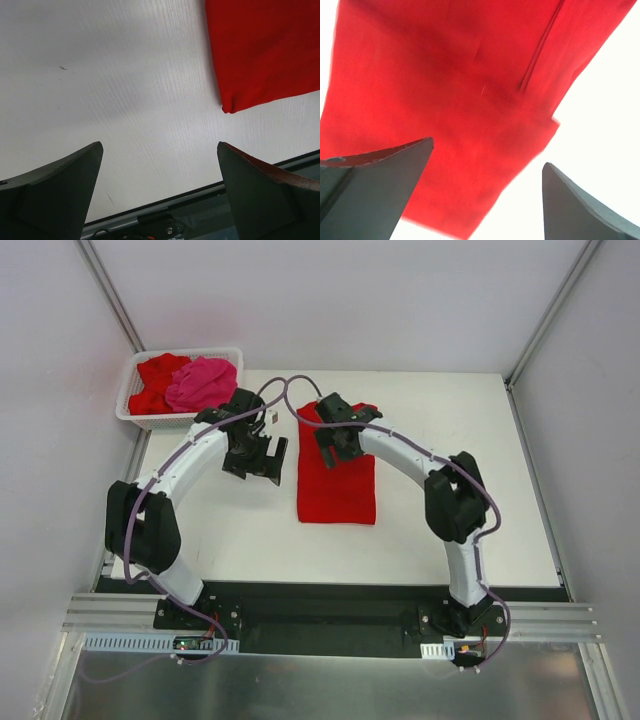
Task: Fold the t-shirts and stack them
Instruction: Fold the folded rectangular tshirt in 1/3 of the way, then grab one side of the 2/3 rectangular tshirt with both arms
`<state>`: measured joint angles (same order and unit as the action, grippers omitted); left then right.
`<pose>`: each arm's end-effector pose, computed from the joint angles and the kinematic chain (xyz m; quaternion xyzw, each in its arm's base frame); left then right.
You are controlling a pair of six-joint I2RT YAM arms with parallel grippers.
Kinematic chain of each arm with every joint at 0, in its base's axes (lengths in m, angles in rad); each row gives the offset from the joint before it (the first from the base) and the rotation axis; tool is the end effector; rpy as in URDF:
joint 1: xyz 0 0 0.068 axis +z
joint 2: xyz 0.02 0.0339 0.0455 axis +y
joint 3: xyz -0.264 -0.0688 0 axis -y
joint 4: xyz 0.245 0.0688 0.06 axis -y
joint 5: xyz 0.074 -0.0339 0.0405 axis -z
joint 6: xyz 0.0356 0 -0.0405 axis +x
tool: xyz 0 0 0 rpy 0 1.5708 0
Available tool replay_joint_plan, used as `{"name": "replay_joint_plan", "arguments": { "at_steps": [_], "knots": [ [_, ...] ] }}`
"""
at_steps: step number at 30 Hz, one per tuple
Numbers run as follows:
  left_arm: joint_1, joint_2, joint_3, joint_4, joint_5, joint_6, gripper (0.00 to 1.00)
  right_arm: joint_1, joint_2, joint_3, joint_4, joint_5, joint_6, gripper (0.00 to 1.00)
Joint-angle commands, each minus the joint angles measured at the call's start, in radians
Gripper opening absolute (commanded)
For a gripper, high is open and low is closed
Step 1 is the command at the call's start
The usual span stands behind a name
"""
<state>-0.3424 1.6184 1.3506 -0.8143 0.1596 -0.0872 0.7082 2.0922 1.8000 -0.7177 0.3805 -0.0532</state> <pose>0.3145 -0.1181 0.2739 0.1422 0.9569 -0.1270 0.2191 0.3582 0.2894 0.2387 -0.3020 0.8955 -0.0846 0.3158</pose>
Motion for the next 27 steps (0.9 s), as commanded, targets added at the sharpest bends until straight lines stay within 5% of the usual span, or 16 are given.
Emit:
{"name": "replay_joint_plan", "arguments": {
  "at_steps": [1,9,16,27],
  "knots": [
    [-0.027,0.034,0.064,-0.014,0.021,0.017,0.99,0.016,-0.257,-0.201,0.006,-0.176,-0.04,0.96],
    [-0.001,-0.049,0.018,-0.014,-0.08,-0.003,0.99,0.106,-0.416,-0.425,0.037,-0.36,-0.214,0.96],
    [0.101,-0.228,-0.146,-0.032,-0.111,-0.057,0.99,0.235,-0.288,-0.326,-0.072,-0.319,-0.217,0.96],
    [0.197,-0.393,-0.424,0.167,0.355,-0.261,0.99,0.07,-0.471,-0.556,-0.016,-0.478,0.166,0.96]
  ]
}}
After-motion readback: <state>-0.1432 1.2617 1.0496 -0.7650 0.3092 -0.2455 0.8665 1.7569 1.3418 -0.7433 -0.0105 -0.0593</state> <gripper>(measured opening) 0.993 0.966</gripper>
